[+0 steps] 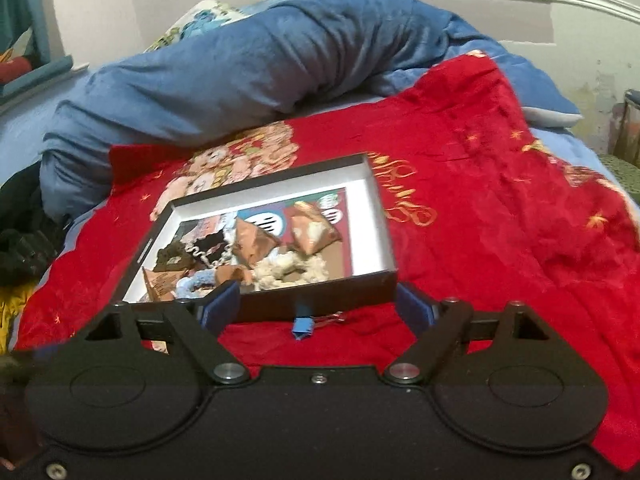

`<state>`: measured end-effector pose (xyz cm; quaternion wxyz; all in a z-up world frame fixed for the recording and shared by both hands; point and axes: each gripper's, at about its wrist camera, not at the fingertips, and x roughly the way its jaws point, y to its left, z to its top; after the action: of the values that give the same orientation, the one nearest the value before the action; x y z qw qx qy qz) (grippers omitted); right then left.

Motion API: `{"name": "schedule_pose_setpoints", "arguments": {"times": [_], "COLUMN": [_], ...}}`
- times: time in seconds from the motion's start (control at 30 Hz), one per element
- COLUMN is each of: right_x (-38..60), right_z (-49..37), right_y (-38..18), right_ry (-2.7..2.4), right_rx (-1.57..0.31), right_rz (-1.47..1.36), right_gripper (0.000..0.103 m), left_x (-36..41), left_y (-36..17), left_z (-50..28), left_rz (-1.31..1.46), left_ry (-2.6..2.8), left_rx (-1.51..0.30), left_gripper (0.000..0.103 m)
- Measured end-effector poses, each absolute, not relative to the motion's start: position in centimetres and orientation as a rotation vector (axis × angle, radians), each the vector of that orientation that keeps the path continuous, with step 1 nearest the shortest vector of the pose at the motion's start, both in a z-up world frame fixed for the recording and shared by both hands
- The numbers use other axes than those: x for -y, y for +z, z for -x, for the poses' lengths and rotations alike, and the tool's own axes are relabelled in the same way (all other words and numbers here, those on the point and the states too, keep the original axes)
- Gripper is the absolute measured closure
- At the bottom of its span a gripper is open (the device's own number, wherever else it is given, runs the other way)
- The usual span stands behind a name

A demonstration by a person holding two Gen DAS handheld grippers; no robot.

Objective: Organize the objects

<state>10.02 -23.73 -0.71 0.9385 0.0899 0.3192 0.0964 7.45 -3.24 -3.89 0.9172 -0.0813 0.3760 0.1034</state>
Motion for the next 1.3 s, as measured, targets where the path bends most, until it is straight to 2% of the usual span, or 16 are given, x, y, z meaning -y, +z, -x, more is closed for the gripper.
{"name": "schedule_pose_setpoints", "arguments": {"times": [0.13,0.27,0.33,0.37,0.4,0.43,0.97,1.1,1.2,1.3], "right_x": [22.5,20.9,20.2,20.0,19.9,19.8,19.0,18.6,18.8,19.2], "right_z": [-11.9,-13.5,-14.3,-14.7,-15.1,-15.4,-15.5,-15.4,-15.2,-15.0], "right_y": [-2.6,-4.5,-5.3,-5.7,-6.0,-6.4,-7.8,-7.9,-7.8,-7.6], "right_ry": [0.187,0.188,0.182,0.176,0.162,0.147,0.121,0.121,0.119,0.117], "right_rx": [-0.704,-0.728,-0.741,-0.751,-0.761,-0.765,-0.787,-0.79,-0.791,-0.788], "right_rz": [-0.195,-0.161,-0.14,-0.138,-0.144,-0.15,-0.083,-0.059,-0.071,-0.103], "right_gripper": [0.02,0.021,0.023,0.023,0.024,0.026,0.03,0.043,0.059,0.061], "left_x": [3.5,4.4,4.9,5.0,5.1,5.2,4.5,4.4,4.4,4.5], "left_y": [-6.1,-7.4,-7.7,-7.8,-7.9,-8.0,-7.7,-7.7,-7.7,-7.7], "left_z": [-8.1,-8.8,-9.1,-9.2,-9.3,-9.3,-9.3,-9.3,-9.3,-9.2], "left_rz": [0.208,0.194,0.167,0.159,0.149,0.138,0.164,0.173,0.169,0.161], "left_ry": [0.243,0.24,0.249,0.244,0.235,0.227,0.223,0.226,0.226,0.226], "left_rx": [-0.796,-0.811,-0.805,-0.806,-0.802,-0.793,-0.807,-0.808,-0.807,-0.804], "left_gripper": [0.018,0.023,0.03,0.038,0.049,0.051,0.052,0.052,0.052,0.052]}}
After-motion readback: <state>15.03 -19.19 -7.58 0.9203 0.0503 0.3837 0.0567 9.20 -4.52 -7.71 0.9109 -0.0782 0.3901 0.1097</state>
